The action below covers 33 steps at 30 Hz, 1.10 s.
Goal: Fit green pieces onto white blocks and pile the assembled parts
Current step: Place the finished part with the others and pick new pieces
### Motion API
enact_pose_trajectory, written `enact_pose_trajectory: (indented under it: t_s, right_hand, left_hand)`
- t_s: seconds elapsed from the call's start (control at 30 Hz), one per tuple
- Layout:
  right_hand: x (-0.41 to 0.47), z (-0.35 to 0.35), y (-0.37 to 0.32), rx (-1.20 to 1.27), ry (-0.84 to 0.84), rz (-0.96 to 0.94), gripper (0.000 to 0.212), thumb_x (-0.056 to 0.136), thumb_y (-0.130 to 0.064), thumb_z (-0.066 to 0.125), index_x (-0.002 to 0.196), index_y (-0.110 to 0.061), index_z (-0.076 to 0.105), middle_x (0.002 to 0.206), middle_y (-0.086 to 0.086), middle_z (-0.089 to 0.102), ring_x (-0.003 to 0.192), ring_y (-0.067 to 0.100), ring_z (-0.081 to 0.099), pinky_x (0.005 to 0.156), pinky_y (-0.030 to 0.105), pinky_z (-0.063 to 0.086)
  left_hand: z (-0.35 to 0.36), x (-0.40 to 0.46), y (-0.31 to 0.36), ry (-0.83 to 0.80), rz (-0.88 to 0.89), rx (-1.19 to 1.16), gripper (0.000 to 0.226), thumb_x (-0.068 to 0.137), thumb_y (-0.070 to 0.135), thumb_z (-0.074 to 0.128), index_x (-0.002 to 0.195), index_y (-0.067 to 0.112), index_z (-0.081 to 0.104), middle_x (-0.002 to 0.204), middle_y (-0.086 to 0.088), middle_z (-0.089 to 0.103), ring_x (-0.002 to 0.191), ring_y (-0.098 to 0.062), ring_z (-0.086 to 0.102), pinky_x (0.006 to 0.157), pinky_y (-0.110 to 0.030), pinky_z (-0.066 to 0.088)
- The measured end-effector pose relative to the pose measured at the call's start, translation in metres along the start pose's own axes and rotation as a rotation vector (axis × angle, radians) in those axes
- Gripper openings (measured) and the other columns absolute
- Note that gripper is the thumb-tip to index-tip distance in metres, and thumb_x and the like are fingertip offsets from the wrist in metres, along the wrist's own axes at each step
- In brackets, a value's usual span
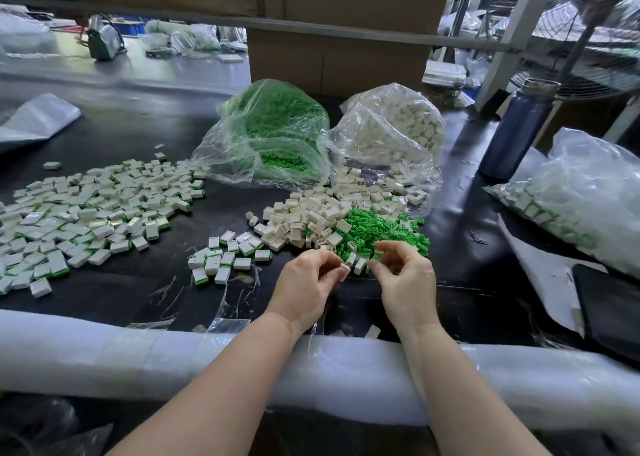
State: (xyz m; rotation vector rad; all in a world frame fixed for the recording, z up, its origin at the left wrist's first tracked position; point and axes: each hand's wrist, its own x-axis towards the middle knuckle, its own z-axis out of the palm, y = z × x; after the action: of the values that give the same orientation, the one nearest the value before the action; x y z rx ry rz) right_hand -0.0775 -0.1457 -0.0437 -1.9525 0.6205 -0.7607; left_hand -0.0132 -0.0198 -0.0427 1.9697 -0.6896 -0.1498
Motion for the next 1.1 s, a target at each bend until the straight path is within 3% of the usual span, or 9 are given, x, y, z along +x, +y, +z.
enact_pose_trajectory:
  t_s: [0.13, 0.23, 0.4, 0.57, 0.73, 1.1]
  right_hand:
    - [-0.0013, -0.0008, -0.0028, 0.136, -0.096, -0.009, 0.015, 0.079, -0.002, 0.071, 0.078, -0.017, 0.068, 0.07, -0.009, 0.065, 0.065, -0.001, 0.059, 0.064, 0.006, 0.045]
    - [-0.0014, -0.0015, -0.0043, 0.163, -0.127, 0.001, 0.014, 0.079, -0.001, 0.07, 0.076, -0.015, 0.068, 0.069, -0.008, 0.065, 0.061, -0.006, 0.058, 0.063, 0.006, 0.044]
    - [-0.0019, -0.0017, -0.0048, 0.209, -0.142, 0.016, 0.018, 0.078, 0.002, 0.07, 0.072, -0.015, 0.067, 0.067, -0.005, 0.065, 0.059, -0.006, 0.058, 0.062, 0.007, 0.046]
    - [-0.0037, -0.0018, -0.0056, 0.283, -0.201, 0.044, 0.019, 0.078, 0.002, 0.07, 0.07, -0.015, 0.068, 0.065, -0.006, 0.066, 0.061, -0.002, 0.059, 0.06, 0.009, 0.046]
    - [-0.0045, -0.0025, -0.0076, 0.328, -0.242, 0.071, 0.011, 0.078, 0.0, 0.071, 0.075, -0.01, 0.069, 0.071, 0.007, 0.069, 0.064, 0.009, 0.062, 0.06, 0.017, 0.052]
    - [-0.0053, -0.0009, -0.008, 0.258, -0.248, 0.041, 0.015, 0.076, 0.0, 0.072, 0.072, -0.013, 0.067, 0.067, 0.0, 0.067, 0.062, 0.004, 0.061, 0.061, 0.016, 0.051]
  left_hand:
    - [0.0012, 0.0001, -0.0016, -0.031, -0.003, -0.089, 0.018, 0.088, 0.012, 0.062, 0.102, 0.022, 0.067, 0.075, 0.001, 0.062, 0.071, -0.016, 0.061, 0.078, -0.029, 0.054]
    - [0.0003, 0.0005, -0.0031, -0.049, -0.009, -0.138, 0.023, 0.089, 0.009, 0.06, 0.092, 0.031, 0.065, 0.076, 0.002, 0.063, 0.067, -0.011, 0.061, 0.077, -0.028, 0.055]
    - [-0.0011, 0.003, -0.0029, -0.034, -0.09, -0.264, 0.013, 0.085, 0.012, 0.066, 0.083, 0.023, 0.059, 0.08, -0.006, 0.067, 0.072, -0.018, 0.065, 0.079, -0.034, 0.055]
    - [-0.004, 0.0043, -0.0056, 0.013, -0.087, -0.333, 0.01, 0.085, 0.012, 0.065, 0.088, 0.021, 0.063, 0.08, 0.0, 0.064, 0.076, -0.009, 0.057, 0.074, -0.016, 0.048]
    - [-0.0045, 0.0032, -0.0034, -0.028, -0.114, -0.449, 0.019, 0.088, 0.006, 0.061, 0.089, 0.024, 0.066, 0.084, -0.003, 0.067, 0.077, -0.01, 0.062, 0.072, -0.017, 0.052]
    - [-0.0033, 0.0045, -0.0045, -0.036, -0.127, -0.426, 0.017, 0.086, 0.006, 0.063, 0.081, 0.021, 0.066, 0.074, 0.002, 0.067, 0.063, -0.004, 0.061, 0.062, -0.013, 0.049]
